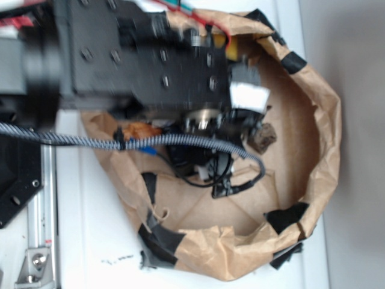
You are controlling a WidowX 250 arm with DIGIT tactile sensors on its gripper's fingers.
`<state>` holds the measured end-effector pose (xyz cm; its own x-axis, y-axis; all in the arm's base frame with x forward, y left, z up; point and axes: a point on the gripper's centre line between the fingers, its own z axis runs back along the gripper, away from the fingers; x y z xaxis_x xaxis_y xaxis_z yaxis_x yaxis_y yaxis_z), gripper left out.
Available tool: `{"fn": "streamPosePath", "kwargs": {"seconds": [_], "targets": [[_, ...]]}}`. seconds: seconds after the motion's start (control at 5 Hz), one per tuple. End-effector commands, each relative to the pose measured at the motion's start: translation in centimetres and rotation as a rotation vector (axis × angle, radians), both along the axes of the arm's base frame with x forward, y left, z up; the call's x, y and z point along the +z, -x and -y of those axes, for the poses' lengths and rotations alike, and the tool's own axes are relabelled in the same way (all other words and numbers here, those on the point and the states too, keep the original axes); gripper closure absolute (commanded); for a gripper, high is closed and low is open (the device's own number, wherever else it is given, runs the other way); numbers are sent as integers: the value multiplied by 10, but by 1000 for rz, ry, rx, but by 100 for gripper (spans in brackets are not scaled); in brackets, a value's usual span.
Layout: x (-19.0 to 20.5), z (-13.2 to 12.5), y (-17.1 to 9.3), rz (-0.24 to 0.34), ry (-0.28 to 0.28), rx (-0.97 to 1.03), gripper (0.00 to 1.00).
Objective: Grab the green block.
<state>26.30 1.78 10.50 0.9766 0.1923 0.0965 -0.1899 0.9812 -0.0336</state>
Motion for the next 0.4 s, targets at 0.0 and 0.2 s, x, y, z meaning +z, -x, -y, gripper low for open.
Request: {"fn": "streamPosePath", "kwargs": {"seconds": [0.0,0.2], "targets": [[65,23,-15,26,-170,-125,100],[61,27,-21,23,-173,-142,100]]}}
